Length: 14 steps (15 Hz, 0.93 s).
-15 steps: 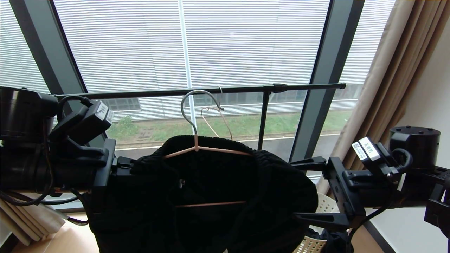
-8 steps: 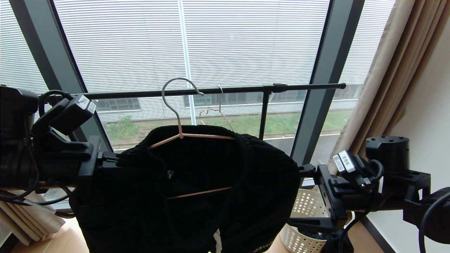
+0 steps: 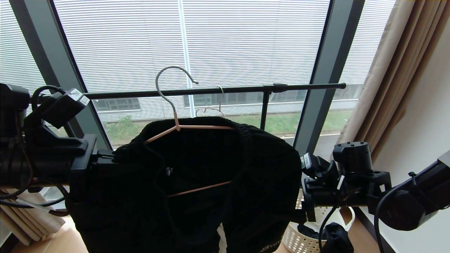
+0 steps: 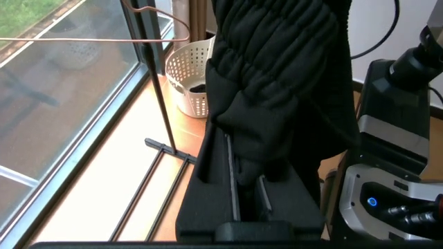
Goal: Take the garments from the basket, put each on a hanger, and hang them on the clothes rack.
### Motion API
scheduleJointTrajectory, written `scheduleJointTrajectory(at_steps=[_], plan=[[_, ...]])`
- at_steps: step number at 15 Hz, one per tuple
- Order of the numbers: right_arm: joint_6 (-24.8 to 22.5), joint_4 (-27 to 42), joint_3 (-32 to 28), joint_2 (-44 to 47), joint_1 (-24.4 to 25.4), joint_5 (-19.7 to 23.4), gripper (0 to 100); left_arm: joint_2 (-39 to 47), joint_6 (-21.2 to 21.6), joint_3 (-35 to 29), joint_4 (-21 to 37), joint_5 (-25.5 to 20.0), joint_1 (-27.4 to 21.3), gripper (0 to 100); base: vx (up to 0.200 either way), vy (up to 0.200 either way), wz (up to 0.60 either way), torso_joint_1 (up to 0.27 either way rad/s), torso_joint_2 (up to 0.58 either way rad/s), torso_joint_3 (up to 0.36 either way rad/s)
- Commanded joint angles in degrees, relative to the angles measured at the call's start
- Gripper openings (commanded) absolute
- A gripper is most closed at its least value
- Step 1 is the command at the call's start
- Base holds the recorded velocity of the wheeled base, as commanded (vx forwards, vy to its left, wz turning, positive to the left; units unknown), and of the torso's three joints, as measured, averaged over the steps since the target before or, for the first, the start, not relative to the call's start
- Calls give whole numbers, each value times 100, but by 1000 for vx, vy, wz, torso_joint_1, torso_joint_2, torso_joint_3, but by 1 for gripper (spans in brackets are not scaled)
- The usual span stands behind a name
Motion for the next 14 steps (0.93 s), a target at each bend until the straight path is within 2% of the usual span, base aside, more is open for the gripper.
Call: scheduleJointTrajectory(at_steps=[1, 2, 3, 14], plan=[[68, -5, -86, 149, 9, -2, 100, -167, -89, -2, -5, -2, 7, 0, 0, 0, 0, 0, 0, 0], [68, -5, -86, 149, 9, -2, 100, -167, -89, -2, -5, -2, 7, 0, 0, 0, 0, 0, 0, 0], [68, -14, -77, 96, -8, -2, 0, -299, -256, 16, -5, -2, 50, 0, 0, 0, 0, 0, 0, 0], [68, -14, -112, -203, -518, 42, 0, -422, -300, 174, 4, -11, 745, 0, 0, 0, 0, 0, 0, 0]])
